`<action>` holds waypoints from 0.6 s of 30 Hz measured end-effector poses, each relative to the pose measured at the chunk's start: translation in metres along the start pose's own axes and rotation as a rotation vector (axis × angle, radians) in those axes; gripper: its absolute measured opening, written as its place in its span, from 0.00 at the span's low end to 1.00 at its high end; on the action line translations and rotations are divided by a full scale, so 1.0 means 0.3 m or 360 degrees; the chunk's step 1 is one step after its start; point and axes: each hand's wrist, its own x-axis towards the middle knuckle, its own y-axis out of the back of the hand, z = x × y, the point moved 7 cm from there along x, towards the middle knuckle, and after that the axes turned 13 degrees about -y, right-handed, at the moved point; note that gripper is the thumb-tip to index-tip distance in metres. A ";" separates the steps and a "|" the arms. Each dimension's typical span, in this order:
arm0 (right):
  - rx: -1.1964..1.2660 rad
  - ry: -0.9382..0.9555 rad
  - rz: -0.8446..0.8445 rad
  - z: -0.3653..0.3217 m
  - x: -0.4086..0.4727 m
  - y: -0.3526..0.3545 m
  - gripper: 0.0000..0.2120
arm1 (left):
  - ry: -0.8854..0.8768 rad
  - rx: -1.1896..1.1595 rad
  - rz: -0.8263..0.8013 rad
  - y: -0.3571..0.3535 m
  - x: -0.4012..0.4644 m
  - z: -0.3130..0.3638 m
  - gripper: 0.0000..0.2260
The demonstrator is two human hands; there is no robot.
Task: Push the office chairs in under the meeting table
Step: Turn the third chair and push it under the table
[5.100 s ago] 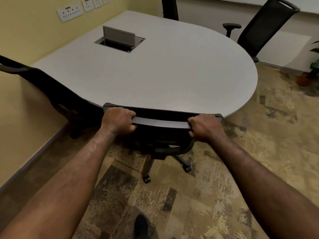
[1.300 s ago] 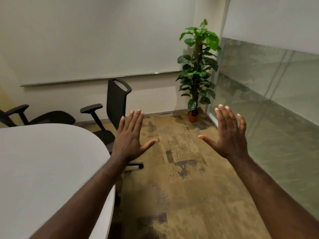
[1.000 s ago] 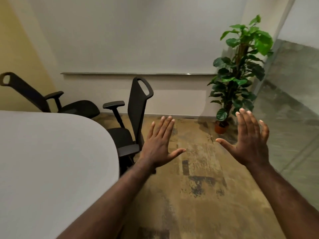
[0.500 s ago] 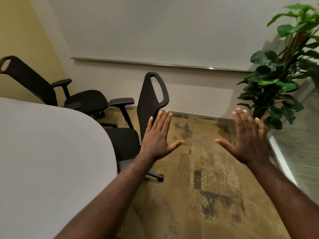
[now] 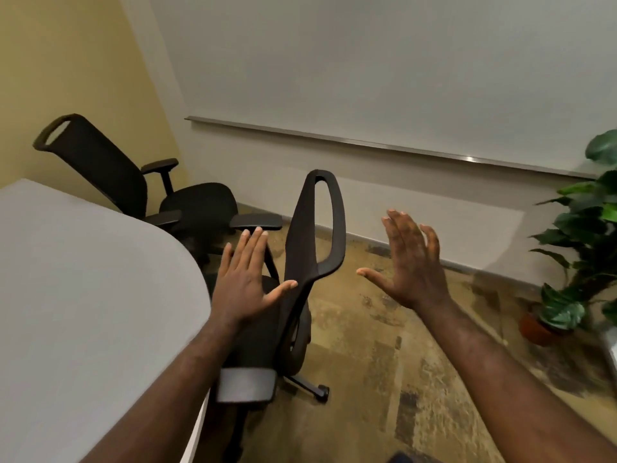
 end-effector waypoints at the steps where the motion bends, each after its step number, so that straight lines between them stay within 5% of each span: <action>1: 0.0027 0.0036 -0.0003 0.007 0.062 -0.025 0.47 | 0.0055 0.0022 0.0014 -0.006 0.026 -0.022 0.43; 9: 0.0217 0.0336 -0.0022 0.101 0.565 -0.116 0.45 | 0.0468 0.0247 0.0093 -0.006 0.251 -0.147 0.41; 18: 0.0300 0.0544 0.0002 0.120 0.959 -0.257 0.46 | 0.0614 0.0374 0.0082 -0.104 0.532 -0.275 0.41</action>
